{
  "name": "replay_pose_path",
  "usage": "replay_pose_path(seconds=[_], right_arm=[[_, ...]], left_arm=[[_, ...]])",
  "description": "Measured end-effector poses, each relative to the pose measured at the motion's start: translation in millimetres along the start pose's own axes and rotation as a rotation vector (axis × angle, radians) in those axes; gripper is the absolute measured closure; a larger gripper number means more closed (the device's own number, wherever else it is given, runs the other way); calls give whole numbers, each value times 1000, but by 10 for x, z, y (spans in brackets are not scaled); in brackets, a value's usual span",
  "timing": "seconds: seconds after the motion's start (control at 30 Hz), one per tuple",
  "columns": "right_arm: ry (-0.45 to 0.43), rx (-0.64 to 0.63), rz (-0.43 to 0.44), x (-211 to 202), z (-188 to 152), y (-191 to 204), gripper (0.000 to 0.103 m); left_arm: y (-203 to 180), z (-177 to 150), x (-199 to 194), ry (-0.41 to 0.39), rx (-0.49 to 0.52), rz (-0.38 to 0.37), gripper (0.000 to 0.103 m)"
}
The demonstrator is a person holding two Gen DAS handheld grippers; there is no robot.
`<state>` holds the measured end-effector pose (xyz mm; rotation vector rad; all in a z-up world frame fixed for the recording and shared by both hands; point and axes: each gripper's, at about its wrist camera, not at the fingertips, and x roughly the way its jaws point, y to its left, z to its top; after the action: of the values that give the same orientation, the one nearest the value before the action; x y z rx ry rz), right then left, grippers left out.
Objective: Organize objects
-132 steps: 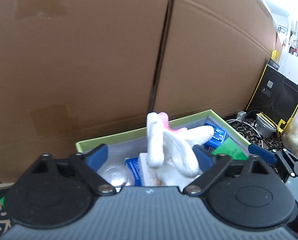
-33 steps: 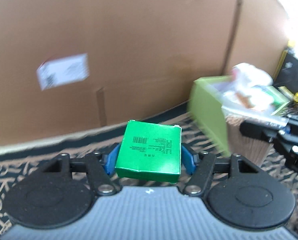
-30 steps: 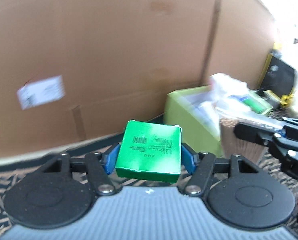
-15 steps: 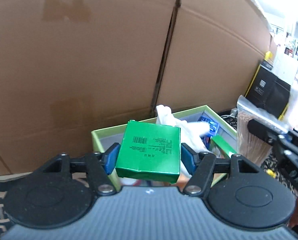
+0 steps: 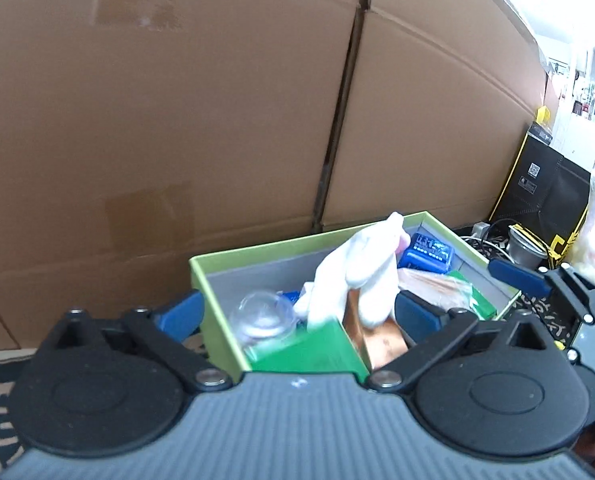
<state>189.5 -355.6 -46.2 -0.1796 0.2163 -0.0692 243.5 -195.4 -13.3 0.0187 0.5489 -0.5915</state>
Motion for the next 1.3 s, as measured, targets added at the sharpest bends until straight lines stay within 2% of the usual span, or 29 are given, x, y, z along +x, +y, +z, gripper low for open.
replay_pose_path(seconds=[0.07, 0.13, 0.23, 0.33, 0.43, 0.57, 0.77, 0.87, 1.13, 1.3], right_arm=[[4, -1, -5, -67, 6, -9, 19], [12, 41, 10, -138, 41, -53, 15], [22, 113, 27, -274, 121, -87, 13], [32, 139, 35, -578, 155, -131, 5], [46, 152, 32, -939, 153, -116, 3], [80, 154, 11, -1330, 78, -83, 2], [108, 176, -18, -1673, -89, -39, 2], [119, 179, -42, -1745, -152, -51, 2], [164, 217, -62, -1763, -310, -83, 2], [180, 225, -55, -1732, -346, -52, 2]], left_arm=[[-27, -26, -100, -10, 3, 8, 0], [-53, -40, -266, -18, 7, 25, 0], [-125, -97, -512, -30, 7, 54, 0], [-250, -164, -768, -55, 13, 98, 0], [-363, -269, -1109, -79, 21, 141, 0], [-545, -513, -1330, -41, 29, 173, 0], [-660, -875, -1360, 69, -16, 210, 0], [-658, -984, -1314, 103, -12, 260, 0], [-632, -1059, -1317, 123, -15, 295, 0], [-609, -1054, -1339, 119, -21, 289, 0]])
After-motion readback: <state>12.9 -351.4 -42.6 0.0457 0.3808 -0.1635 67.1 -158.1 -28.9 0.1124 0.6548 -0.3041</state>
